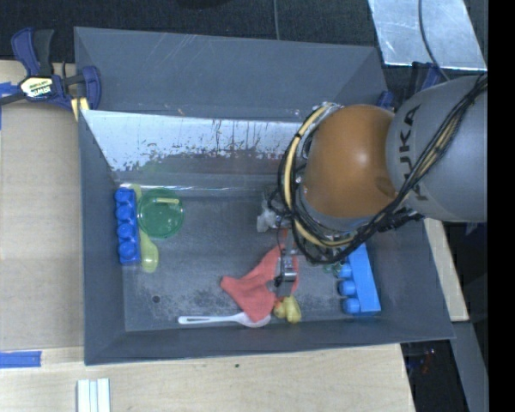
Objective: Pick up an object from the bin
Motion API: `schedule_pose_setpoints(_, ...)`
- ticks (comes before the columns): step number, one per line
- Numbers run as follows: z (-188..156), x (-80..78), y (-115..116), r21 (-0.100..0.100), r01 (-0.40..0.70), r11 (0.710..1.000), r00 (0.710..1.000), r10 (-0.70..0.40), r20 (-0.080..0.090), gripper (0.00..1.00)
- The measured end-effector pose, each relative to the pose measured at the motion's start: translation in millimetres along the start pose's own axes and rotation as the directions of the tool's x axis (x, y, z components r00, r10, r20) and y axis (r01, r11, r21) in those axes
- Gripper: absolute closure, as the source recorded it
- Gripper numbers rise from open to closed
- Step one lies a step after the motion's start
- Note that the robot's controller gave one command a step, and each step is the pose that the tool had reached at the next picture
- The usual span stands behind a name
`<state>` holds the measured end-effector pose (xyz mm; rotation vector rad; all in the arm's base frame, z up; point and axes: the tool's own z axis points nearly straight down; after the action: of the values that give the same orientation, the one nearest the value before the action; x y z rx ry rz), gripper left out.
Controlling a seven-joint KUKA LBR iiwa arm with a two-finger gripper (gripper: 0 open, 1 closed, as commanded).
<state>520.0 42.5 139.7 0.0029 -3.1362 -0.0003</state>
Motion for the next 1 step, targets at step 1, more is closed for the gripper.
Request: schedule_pose_setpoints(1,-4.0,-2.1,-0.2,0.0,-0.001,1.0,1.0,0.001,0.008,0.0)
